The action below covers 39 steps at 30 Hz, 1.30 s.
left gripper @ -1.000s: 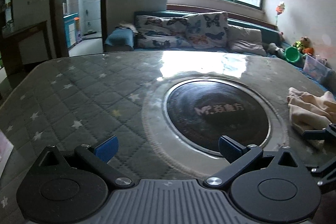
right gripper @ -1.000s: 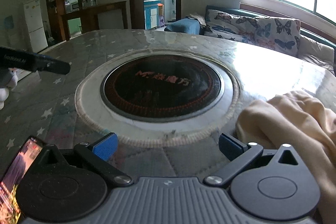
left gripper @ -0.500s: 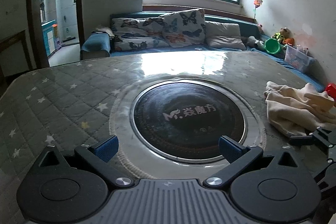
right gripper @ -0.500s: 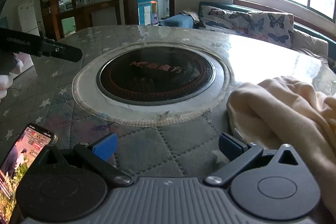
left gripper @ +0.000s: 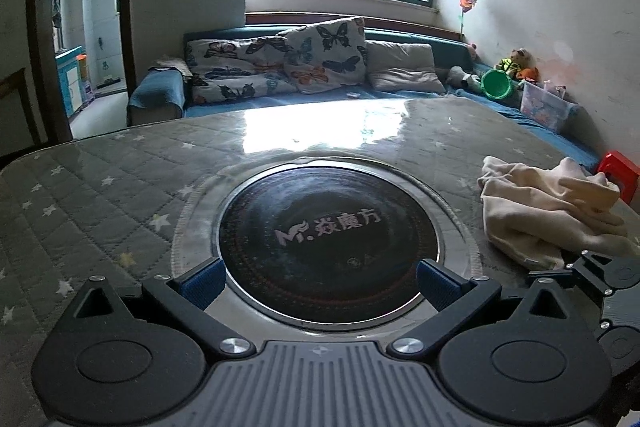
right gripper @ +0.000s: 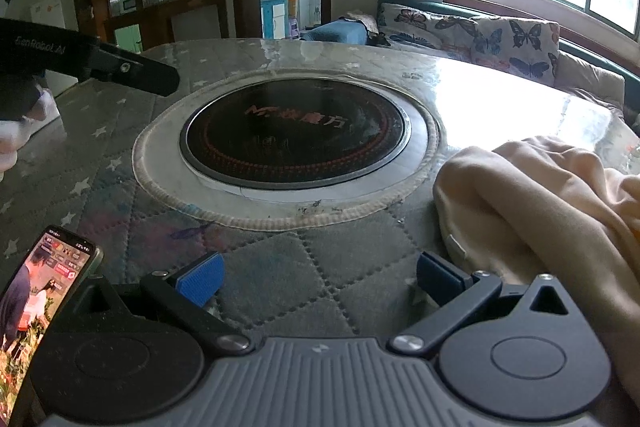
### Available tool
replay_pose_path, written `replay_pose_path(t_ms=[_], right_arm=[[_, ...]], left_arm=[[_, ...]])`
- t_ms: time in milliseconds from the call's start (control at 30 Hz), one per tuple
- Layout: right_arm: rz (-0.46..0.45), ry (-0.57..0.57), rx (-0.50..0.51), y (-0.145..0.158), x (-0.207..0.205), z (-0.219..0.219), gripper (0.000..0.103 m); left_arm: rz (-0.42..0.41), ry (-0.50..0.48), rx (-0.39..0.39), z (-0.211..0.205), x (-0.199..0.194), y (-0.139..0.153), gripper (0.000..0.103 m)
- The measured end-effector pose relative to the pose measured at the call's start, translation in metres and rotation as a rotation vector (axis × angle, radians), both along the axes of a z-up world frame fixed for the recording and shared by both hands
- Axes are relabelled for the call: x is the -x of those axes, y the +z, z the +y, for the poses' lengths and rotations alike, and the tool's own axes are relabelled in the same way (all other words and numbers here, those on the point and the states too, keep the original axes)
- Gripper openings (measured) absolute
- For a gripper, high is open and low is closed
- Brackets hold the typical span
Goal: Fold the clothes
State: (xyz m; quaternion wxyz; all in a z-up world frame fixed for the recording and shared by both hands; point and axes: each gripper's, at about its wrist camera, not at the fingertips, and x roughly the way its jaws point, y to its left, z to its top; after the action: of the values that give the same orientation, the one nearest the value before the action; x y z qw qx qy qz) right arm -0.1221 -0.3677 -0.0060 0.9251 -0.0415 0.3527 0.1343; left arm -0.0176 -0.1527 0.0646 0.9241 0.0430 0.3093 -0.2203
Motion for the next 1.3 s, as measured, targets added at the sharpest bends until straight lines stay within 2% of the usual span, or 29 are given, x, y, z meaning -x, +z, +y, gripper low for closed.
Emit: replay_pose_path(t_ms=[533, 1300], right_arm=[[-0.001, 0.002, 0.002, 0.001, 0.001, 0.000, 0.103], [-0.003, -0.009, 0.003, 0.003, 0.003, 0.000, 0.103]], left_arm=[[-0.007, -0.071, 0.001, -0.020, 0.001, -0.001, 0.103], [-0.007, -0.092, 0.001, -0.029, 0.001, 0.003, 0.103]])
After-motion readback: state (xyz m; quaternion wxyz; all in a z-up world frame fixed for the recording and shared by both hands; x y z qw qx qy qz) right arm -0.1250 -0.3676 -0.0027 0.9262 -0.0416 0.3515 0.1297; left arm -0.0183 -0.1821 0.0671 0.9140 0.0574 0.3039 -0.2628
